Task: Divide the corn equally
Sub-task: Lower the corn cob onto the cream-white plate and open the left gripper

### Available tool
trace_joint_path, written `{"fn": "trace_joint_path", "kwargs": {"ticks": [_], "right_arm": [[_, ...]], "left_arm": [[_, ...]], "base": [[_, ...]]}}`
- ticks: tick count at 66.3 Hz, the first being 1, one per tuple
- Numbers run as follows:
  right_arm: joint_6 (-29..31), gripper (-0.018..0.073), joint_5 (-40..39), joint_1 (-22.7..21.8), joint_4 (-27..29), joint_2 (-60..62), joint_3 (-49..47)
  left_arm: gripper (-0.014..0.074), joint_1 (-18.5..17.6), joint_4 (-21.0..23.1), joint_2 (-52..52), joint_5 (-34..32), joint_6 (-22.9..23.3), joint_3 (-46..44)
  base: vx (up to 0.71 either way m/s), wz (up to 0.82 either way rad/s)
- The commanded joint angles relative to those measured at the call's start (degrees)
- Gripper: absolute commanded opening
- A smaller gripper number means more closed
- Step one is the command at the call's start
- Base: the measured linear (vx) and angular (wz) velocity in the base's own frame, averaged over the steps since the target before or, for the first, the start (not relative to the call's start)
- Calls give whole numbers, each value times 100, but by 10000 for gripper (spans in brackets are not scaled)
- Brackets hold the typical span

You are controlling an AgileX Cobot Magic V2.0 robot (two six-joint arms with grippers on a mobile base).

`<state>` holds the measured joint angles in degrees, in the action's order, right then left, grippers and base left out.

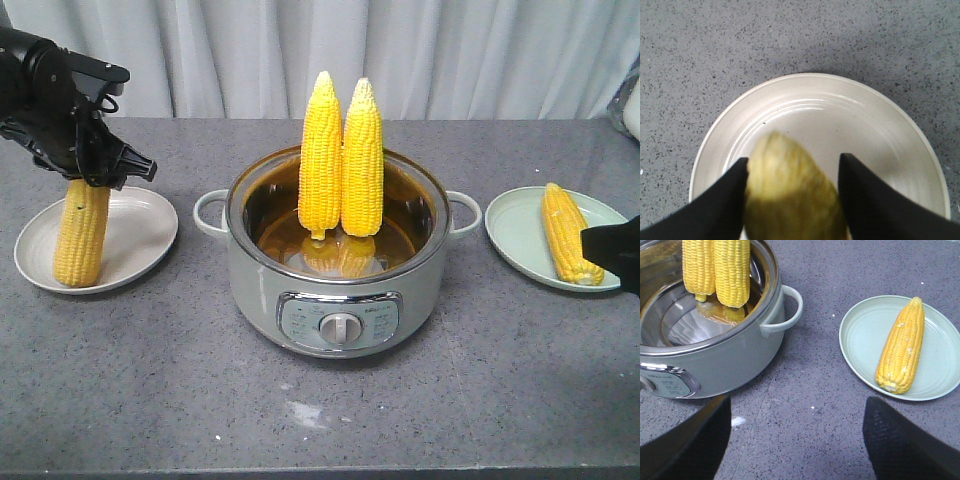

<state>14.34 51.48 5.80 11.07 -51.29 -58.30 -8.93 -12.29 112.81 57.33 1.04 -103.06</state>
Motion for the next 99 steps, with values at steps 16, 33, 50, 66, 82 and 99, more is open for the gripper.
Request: {"fn": "trace_joint_path", "kwargs": {"ticks": [16, 33, 50, 66, 82, 99], "right_arm": [[9, 524, -364, 4, 26, 25, -150], [9, 524, -364, 4, 26, 25, -150], [9, 524, -364, 4, 26, 25, -150], [9, 524, -364, 4, 26, 25, -150], [9, 524, -364, 4, 26, 25, -150], [9, 524, -364, 4, 26, 25, -150]], "left_arm": [[552, 6, -45, -301, -197, 83, -180], [552, 0, -50, -322, -70, 170, -180], [552, -17, 412, -730, -475, 205, 263], [552, -243, 707, -1781, -1539, -366, 1717], [549, -585, 722, -2813, -2167, -396, 2829], [496, -941, 708, -3803, -2229, -404, 3753]], "base": [[0, 0], [0, 0], [0, 0], [0, 0], [0, 0], [0, 0]]}}
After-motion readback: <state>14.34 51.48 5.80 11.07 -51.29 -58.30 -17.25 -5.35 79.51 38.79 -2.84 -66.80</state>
